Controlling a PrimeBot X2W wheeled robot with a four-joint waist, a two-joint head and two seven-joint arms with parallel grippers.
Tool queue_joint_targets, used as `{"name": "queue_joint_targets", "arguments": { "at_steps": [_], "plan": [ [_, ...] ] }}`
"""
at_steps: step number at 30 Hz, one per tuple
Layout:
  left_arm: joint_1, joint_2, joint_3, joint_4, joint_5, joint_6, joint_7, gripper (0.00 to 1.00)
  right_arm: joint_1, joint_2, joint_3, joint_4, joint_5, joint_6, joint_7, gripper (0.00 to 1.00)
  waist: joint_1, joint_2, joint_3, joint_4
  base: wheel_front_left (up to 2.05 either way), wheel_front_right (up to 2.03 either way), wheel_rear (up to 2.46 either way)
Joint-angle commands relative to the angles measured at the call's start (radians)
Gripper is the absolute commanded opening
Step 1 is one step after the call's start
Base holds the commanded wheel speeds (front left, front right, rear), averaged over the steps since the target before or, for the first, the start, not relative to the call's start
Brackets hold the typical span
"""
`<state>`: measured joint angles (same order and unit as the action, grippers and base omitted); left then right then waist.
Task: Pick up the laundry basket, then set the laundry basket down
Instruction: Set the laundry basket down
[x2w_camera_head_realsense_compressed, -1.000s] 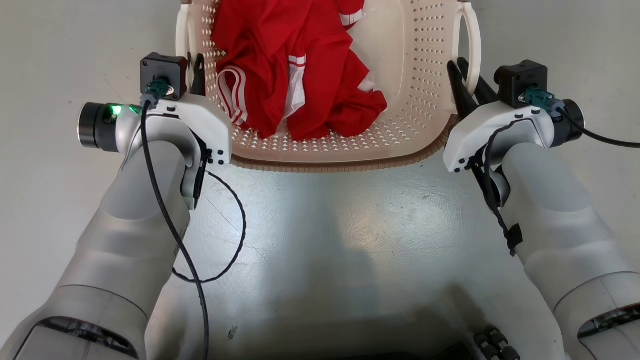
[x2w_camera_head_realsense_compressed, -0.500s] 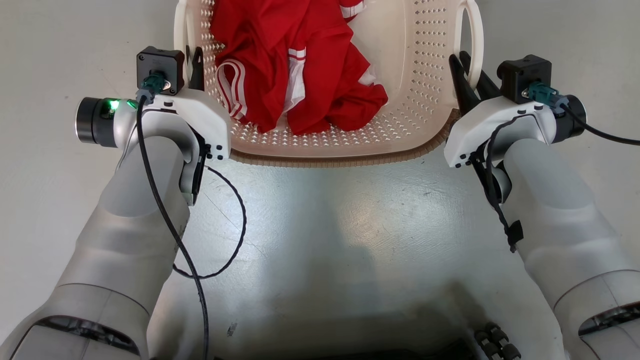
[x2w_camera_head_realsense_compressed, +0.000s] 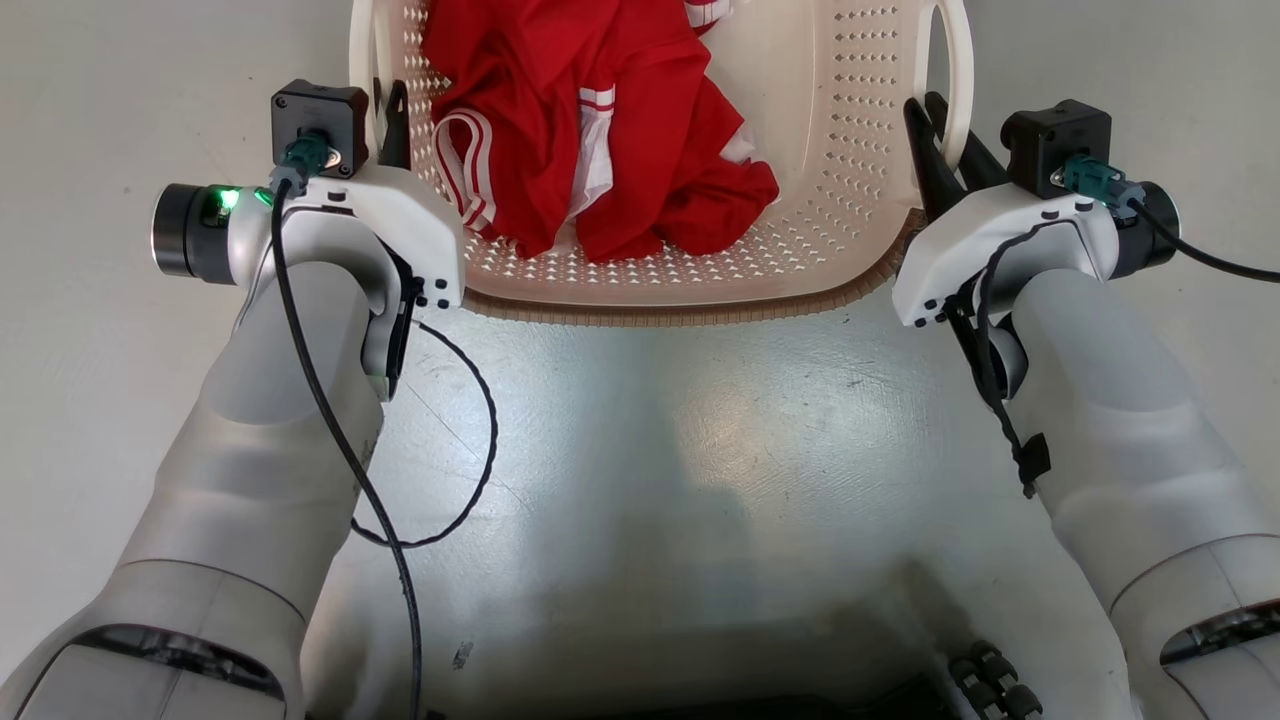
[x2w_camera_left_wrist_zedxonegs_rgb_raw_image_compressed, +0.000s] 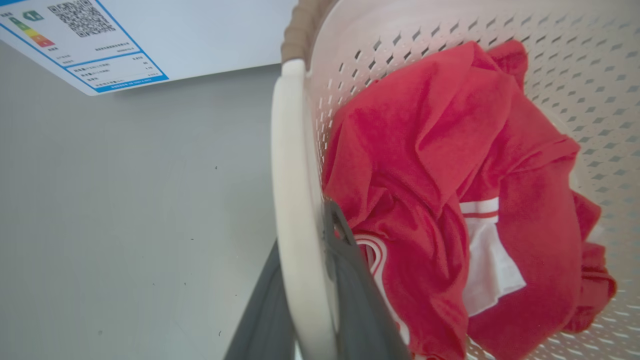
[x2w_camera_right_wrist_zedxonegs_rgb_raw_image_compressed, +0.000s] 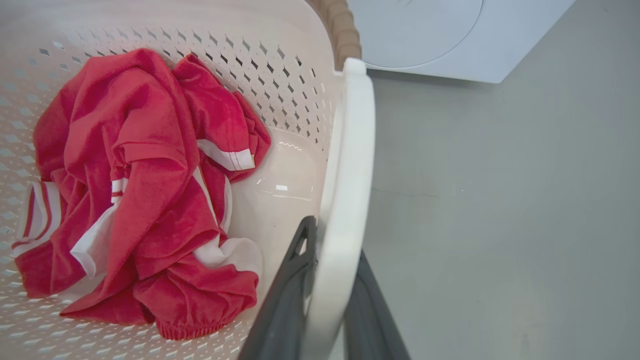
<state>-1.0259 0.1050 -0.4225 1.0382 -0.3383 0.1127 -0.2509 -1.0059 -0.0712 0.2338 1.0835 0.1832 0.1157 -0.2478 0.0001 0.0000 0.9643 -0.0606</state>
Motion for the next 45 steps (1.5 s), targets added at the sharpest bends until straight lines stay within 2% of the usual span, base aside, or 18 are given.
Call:
{"name": "queue_joint_targets", "arguments": {
  "at_steps": [1,14,15,16,17,18,34,45],
  "plan": [
    [-0.006,0.026,0.016,-0.008,0.026,-0.007,-0.011,0.0,0.027,0.021,0.023,-0.011,-0.015,0.015,-0.014,0.0,0.0,0.0,0.001,0.0,0.0,0.0,0.0],
    [-0.006,0.014,0.045,0.025,0.045,-0.017,-0.011,0.0,0.026,0.021,0.025,-0.002,-0.011,0.015,-0.014,0.0,0.0,0.0,0.005,0.002,0.0,0.0,0.0],
    [-0.007,0.012,0.047,0.03,0.045,-0.017,-0.011,0.15,0.025,0.021,0.022,0.0,-0.013,0.015,-0.014,0.16,0.0,0.0,0.005,0.002,0.0,0.0,0.0],
    [-0.008,0.011,0.05,0.035,0.044,-0.017,-0.011,0.31,0.024,0.021,0.018,0.002,-0.015,0.015,-0.014,0.68,0.0,0.0,0.005,0.002,0.0,0.0,0.0],
    [-0.008,0.009,0.053,0.041,0.043,-0.016,-0.011,0.49,0.023,0.021,0.014,0.003,-0.018,0.015,-0.014,1.0,0.0,0.0,0.005,0.002,0.0,0.0,0.0],
    [-0.01,0.008,0.056,0.047,0.042,-0.015,-0.011,1.0,0.023,0.021,0.009,0.004,-0.021,0.015,-0.014,1.0,0.0,0.0,0.004,0.001,0.0,0.0,0.0],
    [0.002,0.001,0.085,0.068,0.046,-0.013,-0.011,1.0,0.033,0.021,-0.064,-0.016,-0.07,0.015,-0.014,1.0,0.0,0.0,-0.02,-0.014,0.0,0.0,0.0],
    [0.044,-0.006,0.115,0.031,0.048,-0.015,-0.011,1.0,0.063,0.021,-0.116,-0.061,-0.1,0.015,-0.014,1.0,0.0,0.0,-0.086,-0.021,0.0,0.0,0.0]
  ]
}}
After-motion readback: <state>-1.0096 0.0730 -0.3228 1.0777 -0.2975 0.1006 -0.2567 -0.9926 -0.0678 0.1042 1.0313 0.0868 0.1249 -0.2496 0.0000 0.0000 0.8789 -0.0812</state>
